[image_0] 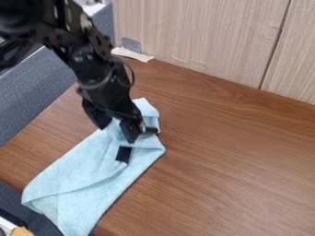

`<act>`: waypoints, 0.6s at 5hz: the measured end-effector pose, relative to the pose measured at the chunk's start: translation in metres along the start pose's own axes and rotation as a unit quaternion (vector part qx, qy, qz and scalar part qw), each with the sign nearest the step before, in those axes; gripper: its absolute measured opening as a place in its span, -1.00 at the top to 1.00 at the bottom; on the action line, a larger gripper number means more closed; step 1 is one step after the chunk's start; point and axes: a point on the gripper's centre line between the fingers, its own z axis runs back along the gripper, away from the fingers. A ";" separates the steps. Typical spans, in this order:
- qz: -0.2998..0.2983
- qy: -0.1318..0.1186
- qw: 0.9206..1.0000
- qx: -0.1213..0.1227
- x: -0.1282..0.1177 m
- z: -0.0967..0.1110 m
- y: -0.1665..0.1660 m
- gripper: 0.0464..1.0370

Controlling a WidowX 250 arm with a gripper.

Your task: Fold the cloth from top to bottom

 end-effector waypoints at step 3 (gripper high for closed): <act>-0.001 -0.050 0.999 -0.023 0.013 0.060 -0.007 -0.93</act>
